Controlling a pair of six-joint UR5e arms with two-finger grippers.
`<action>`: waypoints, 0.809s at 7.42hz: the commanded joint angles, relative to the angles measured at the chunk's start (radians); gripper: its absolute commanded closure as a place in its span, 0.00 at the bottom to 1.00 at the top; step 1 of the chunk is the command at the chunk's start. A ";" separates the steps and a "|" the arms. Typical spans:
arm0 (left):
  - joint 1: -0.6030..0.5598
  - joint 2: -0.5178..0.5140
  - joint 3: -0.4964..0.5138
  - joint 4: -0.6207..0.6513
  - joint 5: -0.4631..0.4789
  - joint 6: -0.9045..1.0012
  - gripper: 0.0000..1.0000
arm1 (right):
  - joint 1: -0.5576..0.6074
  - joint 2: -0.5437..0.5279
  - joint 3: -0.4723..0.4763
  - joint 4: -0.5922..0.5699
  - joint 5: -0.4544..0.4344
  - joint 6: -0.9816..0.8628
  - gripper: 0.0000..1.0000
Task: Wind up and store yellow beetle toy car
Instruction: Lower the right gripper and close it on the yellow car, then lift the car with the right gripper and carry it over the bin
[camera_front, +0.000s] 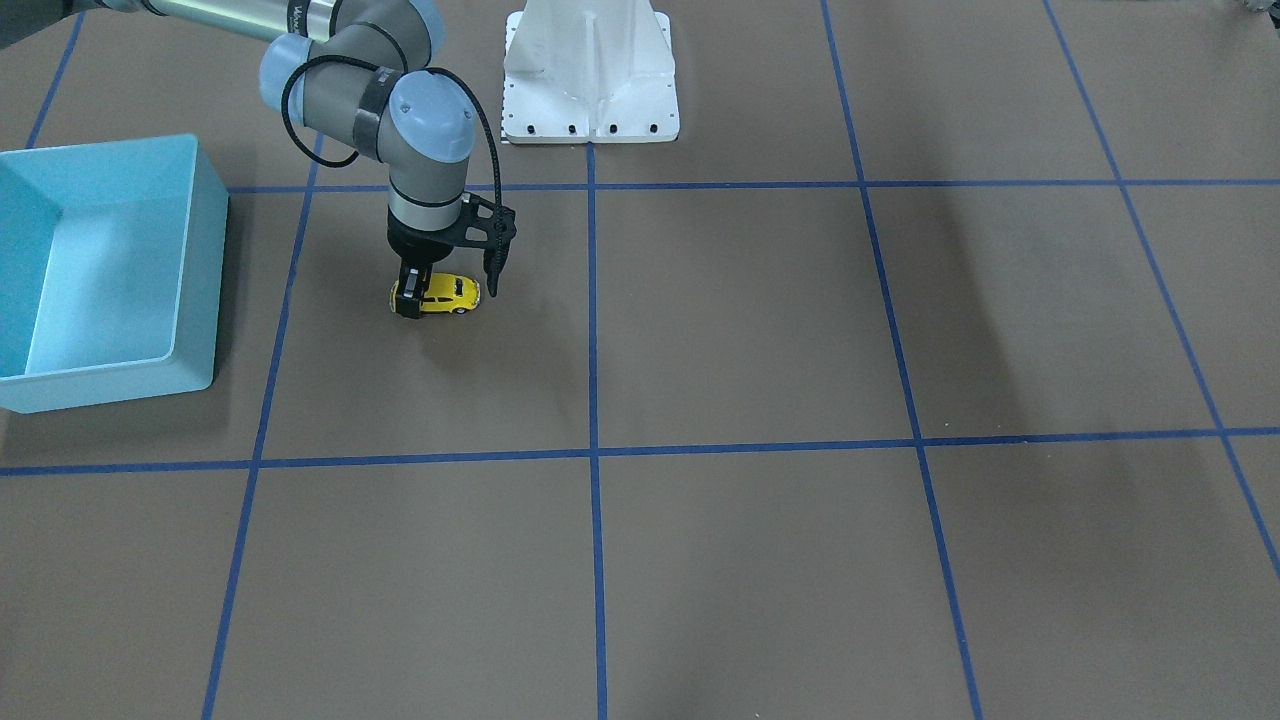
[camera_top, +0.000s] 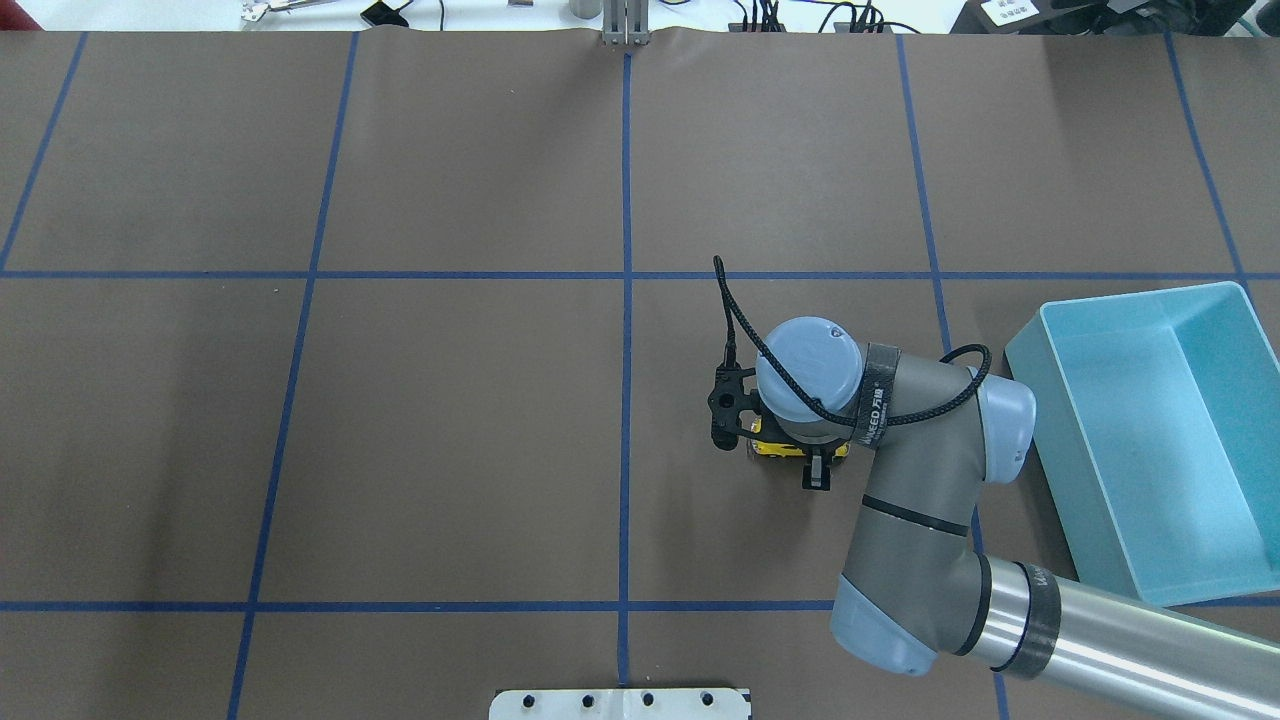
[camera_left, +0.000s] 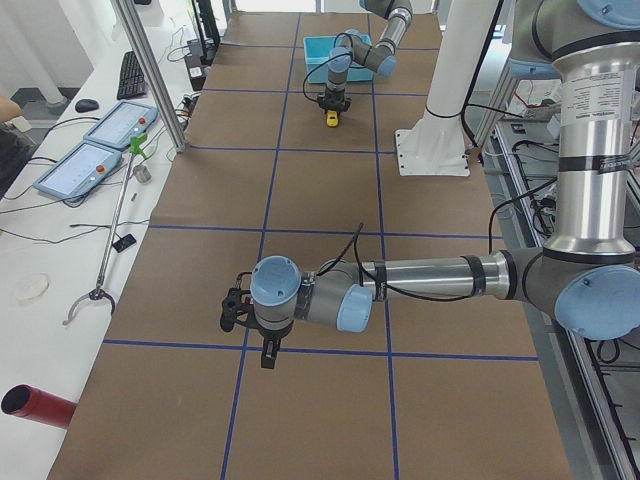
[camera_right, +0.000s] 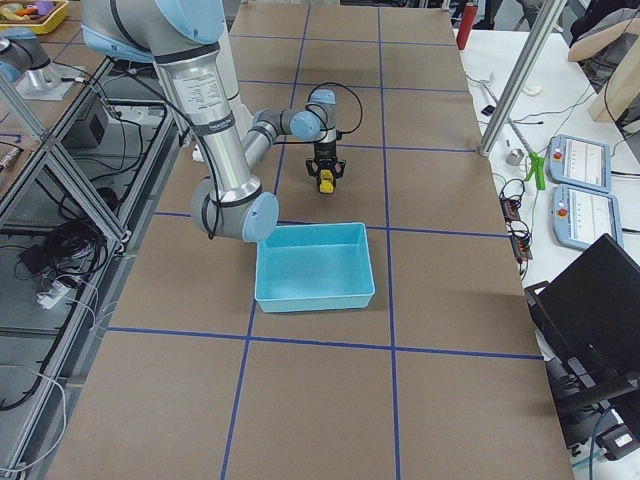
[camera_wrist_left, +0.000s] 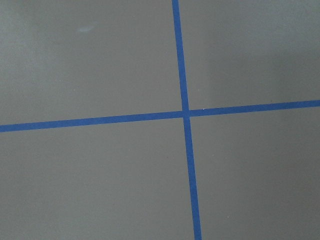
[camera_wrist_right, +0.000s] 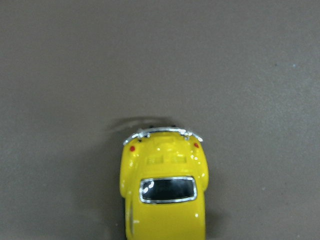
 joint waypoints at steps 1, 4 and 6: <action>-0.001 0.000 0.000 0.000 0.000 0.000 0.00 | -0.001 0.005 0.010 -0.001 0.007 0.004 1.00; -0.001 0.000 0.000 0.000 0.000 0.000 0.00 | 0.094 -0.006 0.112 -0.058 0.067 -0.002 1.00; -0.001 0.000 0.000 0.000 0.000 0.000 0.00 | 0.209 -0.028 0.160 -0.064 0.110 -0.003 1.00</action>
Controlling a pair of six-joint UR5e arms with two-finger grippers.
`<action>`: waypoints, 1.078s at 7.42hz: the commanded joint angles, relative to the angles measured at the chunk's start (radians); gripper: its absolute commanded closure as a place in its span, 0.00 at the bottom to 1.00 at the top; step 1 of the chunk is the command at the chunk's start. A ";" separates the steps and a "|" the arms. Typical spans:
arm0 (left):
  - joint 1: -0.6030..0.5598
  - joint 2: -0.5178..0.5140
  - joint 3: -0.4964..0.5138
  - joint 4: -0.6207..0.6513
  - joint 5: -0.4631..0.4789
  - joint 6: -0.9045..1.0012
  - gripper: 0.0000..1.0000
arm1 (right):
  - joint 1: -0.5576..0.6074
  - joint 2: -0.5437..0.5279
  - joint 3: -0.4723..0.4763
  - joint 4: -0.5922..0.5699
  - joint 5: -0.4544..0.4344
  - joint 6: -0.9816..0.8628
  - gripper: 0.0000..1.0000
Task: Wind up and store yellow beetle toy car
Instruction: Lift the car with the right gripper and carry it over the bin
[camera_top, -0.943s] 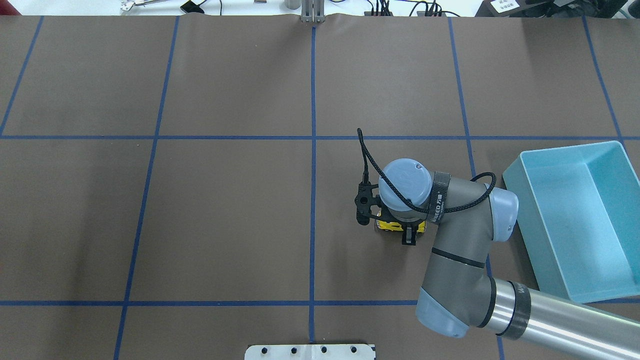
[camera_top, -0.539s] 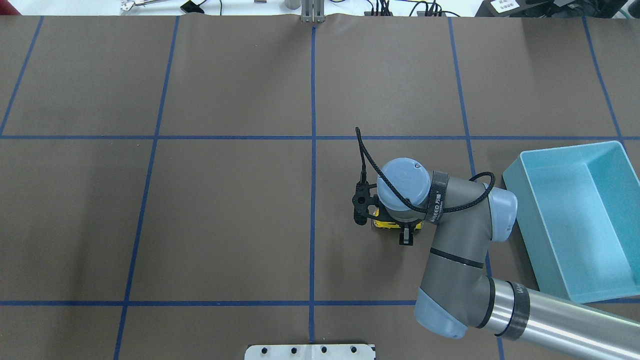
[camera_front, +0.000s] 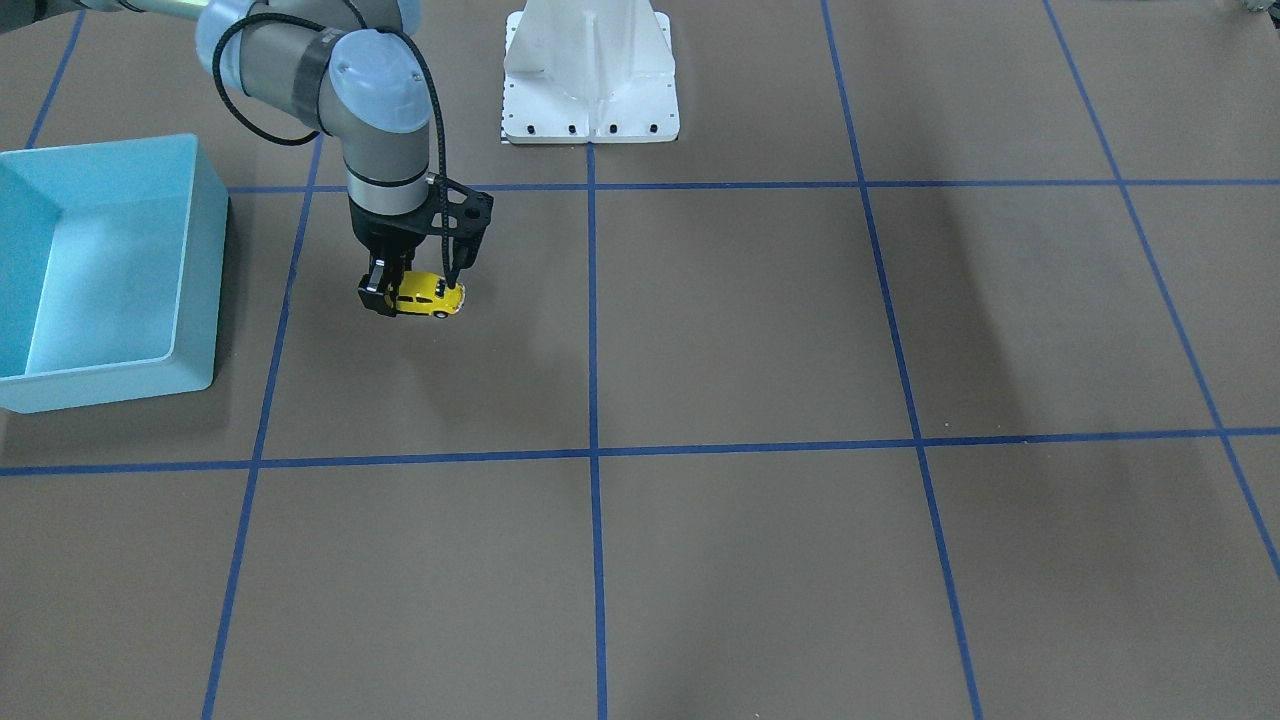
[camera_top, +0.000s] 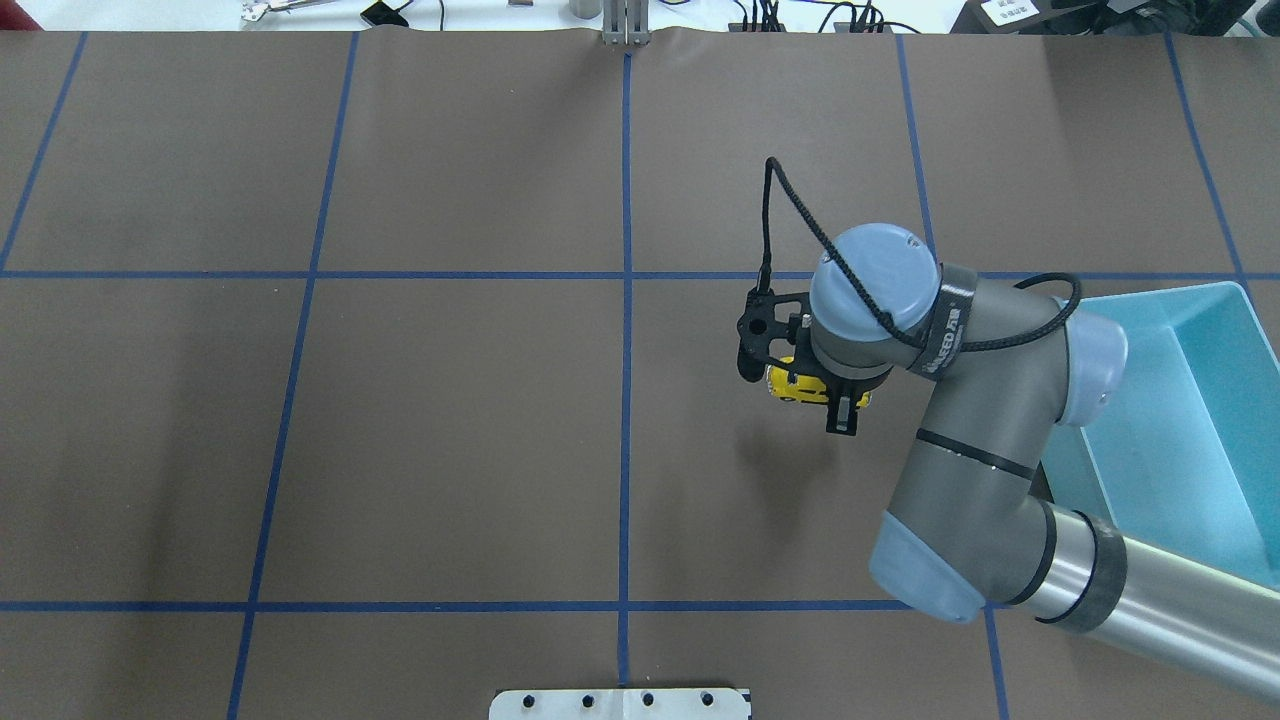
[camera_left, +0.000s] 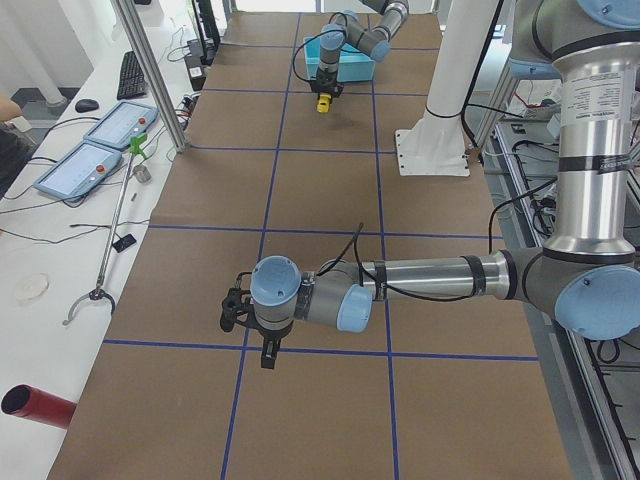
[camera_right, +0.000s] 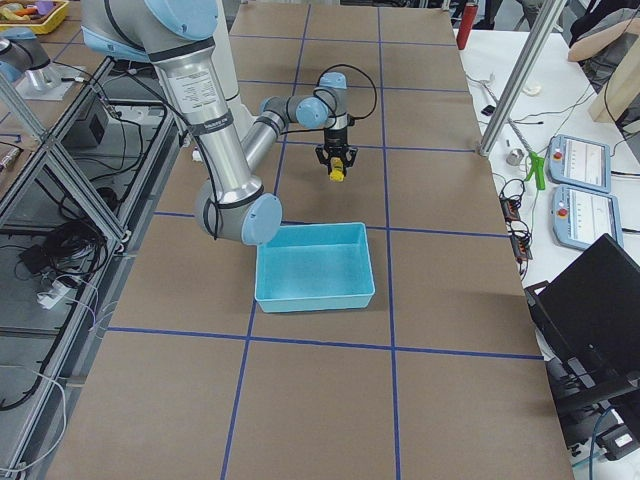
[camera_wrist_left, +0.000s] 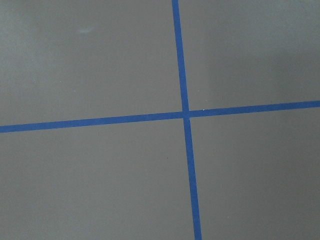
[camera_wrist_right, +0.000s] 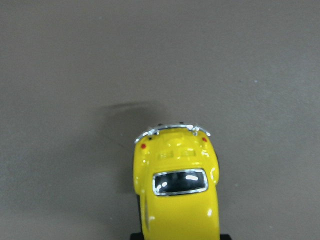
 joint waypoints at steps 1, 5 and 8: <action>0.000 0.000 0.000 0.000 0.000 0.000 0.00 | 0.153 -0.046 0.046 -0.008 0.114 -0.009 1.00; 0.000 0.000 0.000 0.000 0.000 0.000 0.00 | 0.393 -0.291 0.153 -0.007 0.254 -0.029 1.00; 0.000 0.000 0.002 0.000 0.002 0.000 0.00 | 0.528 -0.495 0.144 0.006 0.381 -0.089 1.00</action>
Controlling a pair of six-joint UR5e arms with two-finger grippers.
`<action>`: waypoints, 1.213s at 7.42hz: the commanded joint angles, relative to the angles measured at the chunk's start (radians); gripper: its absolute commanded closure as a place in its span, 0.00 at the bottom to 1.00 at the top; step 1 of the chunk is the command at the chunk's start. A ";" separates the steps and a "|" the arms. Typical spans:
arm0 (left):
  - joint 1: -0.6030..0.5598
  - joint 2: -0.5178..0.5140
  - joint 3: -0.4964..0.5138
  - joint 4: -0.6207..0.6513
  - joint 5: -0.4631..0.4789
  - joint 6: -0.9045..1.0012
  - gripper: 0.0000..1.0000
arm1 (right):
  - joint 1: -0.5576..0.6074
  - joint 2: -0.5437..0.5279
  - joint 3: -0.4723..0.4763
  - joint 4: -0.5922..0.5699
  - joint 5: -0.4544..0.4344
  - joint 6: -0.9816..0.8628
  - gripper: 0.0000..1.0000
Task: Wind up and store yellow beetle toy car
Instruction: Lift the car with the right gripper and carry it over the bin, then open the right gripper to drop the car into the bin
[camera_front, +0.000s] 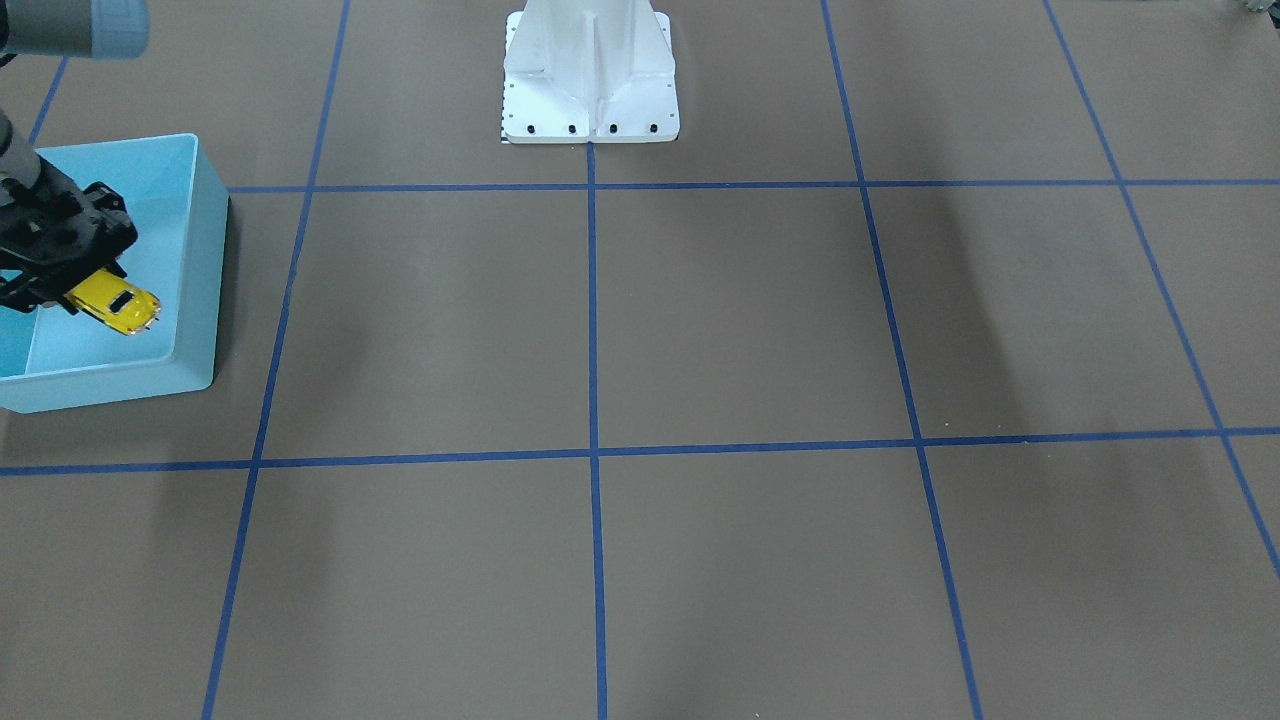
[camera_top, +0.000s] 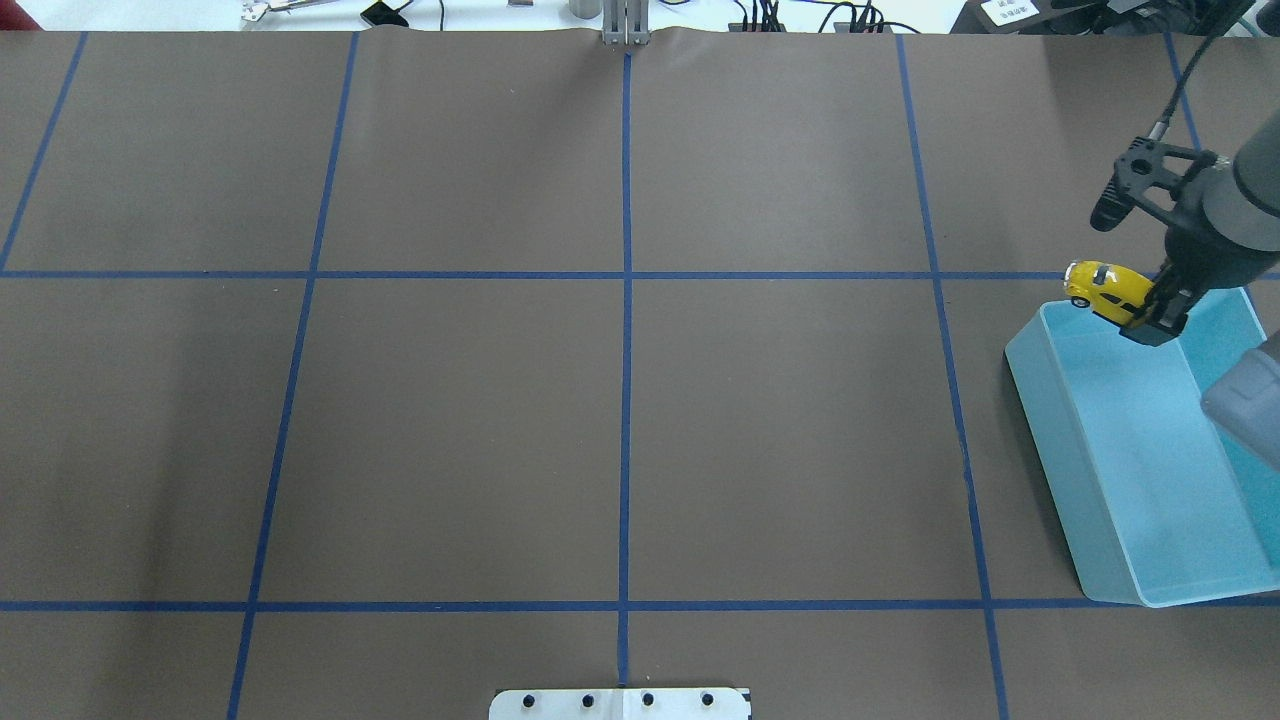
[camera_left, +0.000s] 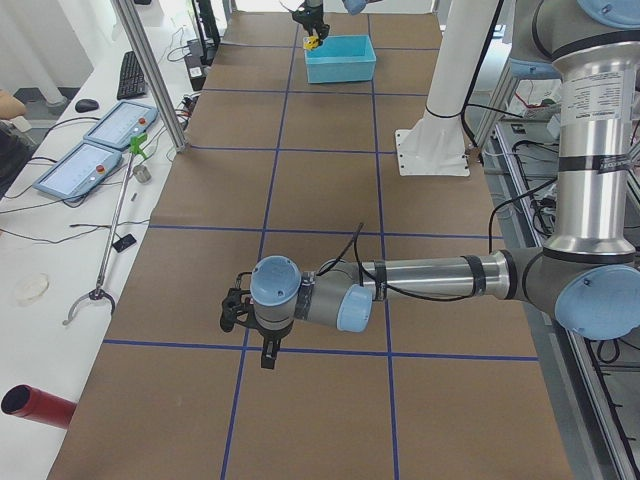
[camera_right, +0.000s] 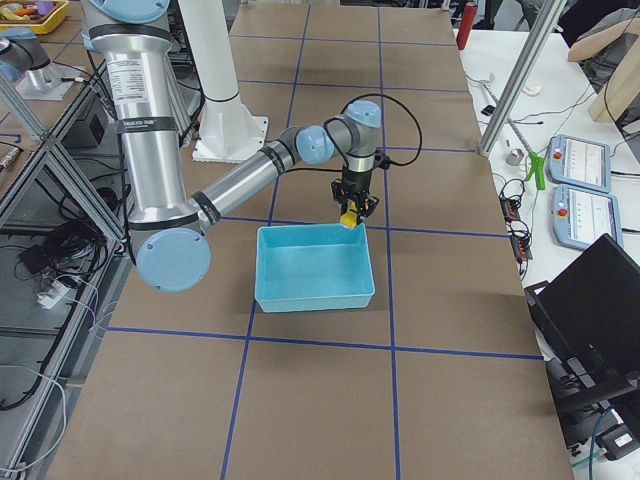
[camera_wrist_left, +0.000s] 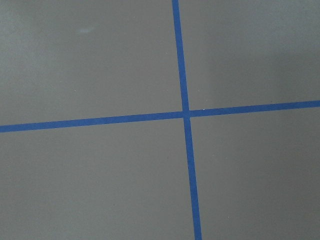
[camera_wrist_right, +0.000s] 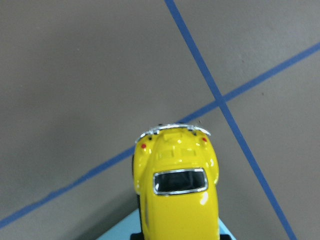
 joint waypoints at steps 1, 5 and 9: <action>0.000 0.000 -0.001 -0.001 -0.001 0.000 0.00 | 0.054 -0.147 -0.009 0.016 0.071 -0.026 0.99; 0.001 -0.002 -0.001 -0.001 -0.001 0.000 0.00 | 0.062 -0.136 -0.056 0.018 0.101 -0.013 0.00; 0.001 -0.003 0.002 -0.001 -0.001 0.000 0.00 | 0.306 -0.134 -0.138 0.016 0.176 -0.013 0.00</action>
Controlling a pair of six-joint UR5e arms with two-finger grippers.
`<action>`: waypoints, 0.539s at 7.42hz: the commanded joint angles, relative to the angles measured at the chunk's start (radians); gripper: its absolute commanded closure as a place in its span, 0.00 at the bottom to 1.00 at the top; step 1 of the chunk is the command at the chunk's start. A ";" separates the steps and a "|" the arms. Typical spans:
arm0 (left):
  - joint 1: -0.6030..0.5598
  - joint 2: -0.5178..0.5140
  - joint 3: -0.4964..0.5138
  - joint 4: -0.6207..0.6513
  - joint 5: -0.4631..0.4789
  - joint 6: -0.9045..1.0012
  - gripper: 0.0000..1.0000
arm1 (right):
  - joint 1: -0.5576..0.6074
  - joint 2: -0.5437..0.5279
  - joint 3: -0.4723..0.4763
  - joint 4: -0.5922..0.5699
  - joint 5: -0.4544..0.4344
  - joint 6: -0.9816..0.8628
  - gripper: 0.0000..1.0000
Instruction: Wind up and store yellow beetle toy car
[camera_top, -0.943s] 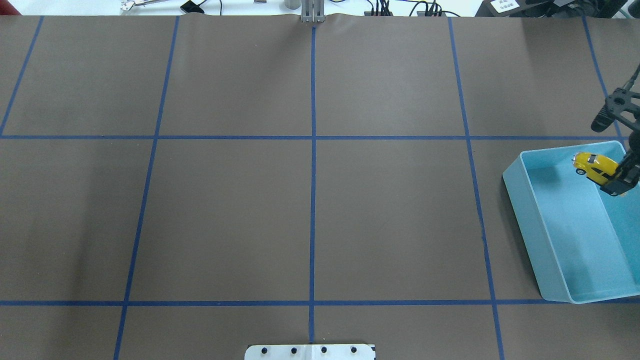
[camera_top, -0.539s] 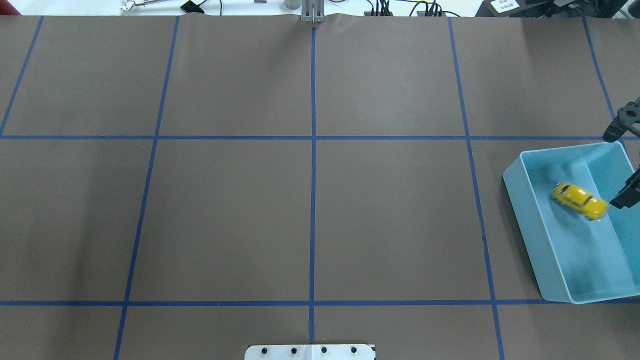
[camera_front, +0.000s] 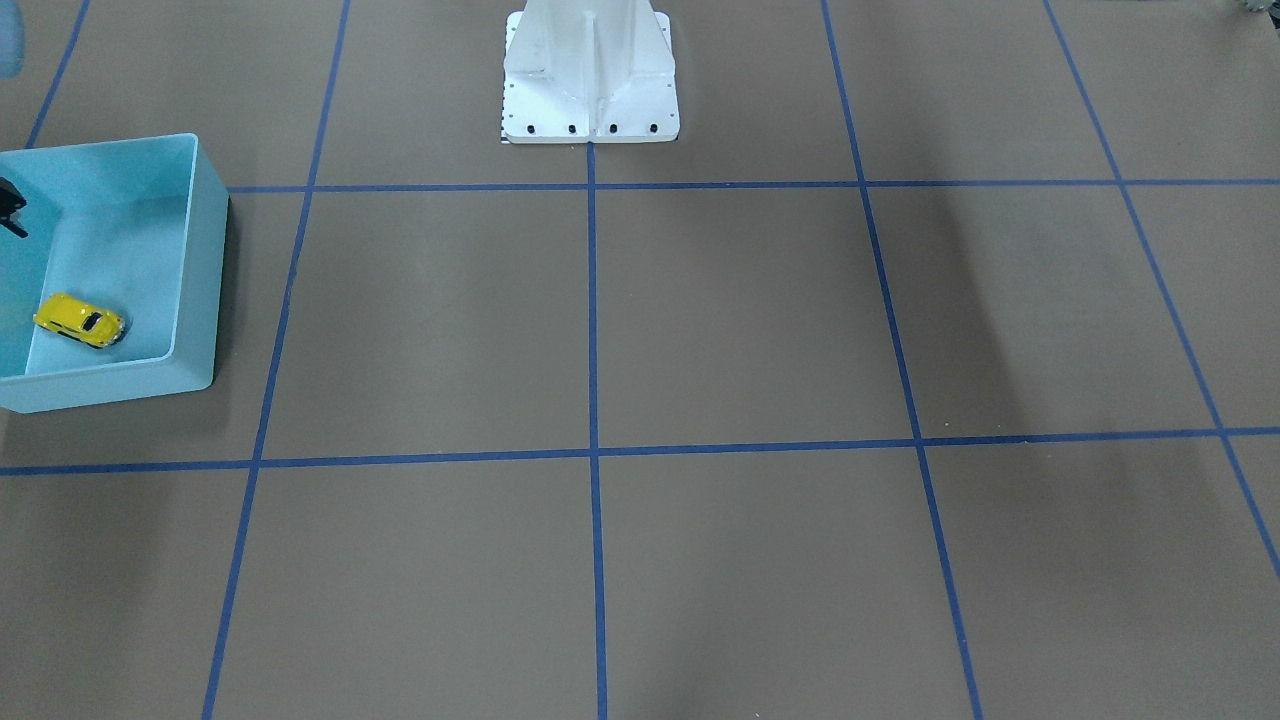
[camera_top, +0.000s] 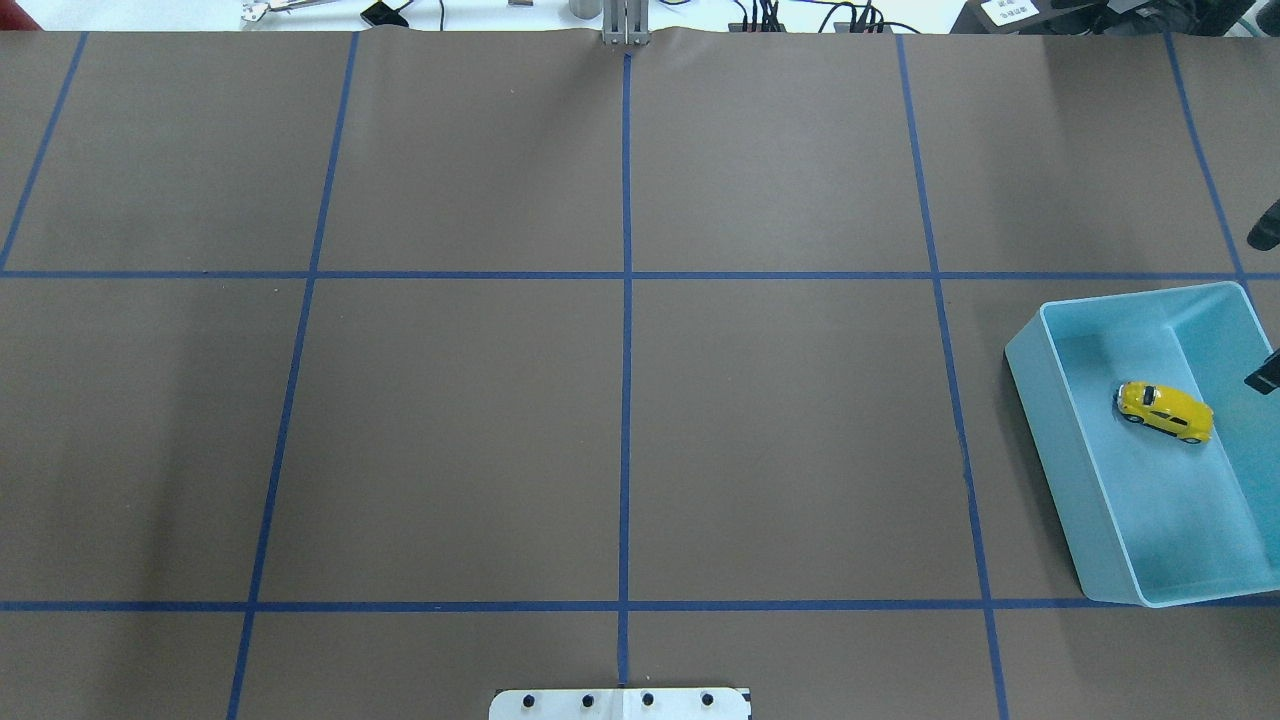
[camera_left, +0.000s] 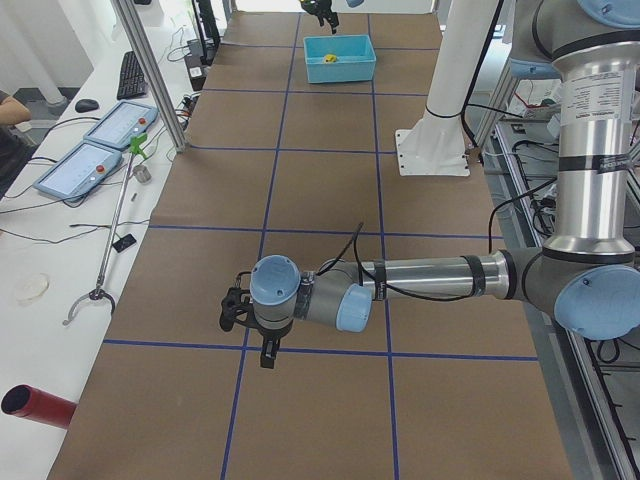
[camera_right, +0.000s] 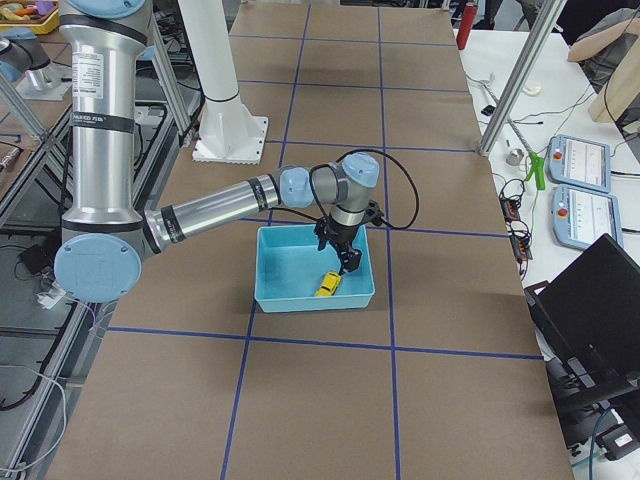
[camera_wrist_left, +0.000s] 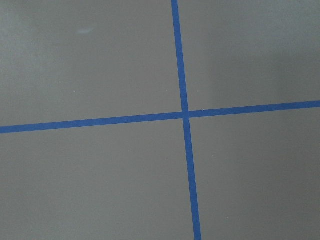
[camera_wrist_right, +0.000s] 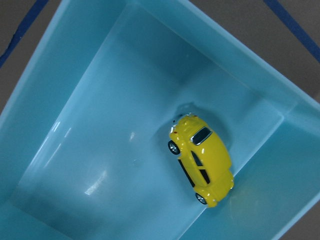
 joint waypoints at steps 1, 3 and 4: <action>0.000 -0.001 0.007 0.000 0.000 0.000 0.00 | 0.251 0.000 -0.133 0.000 0.121 -0.003 0.00; 0.000 -0.004 0.009 0.000 0.002 0.000 0.00 | 0.416 -0.013 -0.230 0.000 0.123 0.002 0.00; 0.002 -0.004 0.010 0.000 0.002 0.001 0.00 | 0.455 -0.009 -0.258 0.000 0.120 0.017 0.00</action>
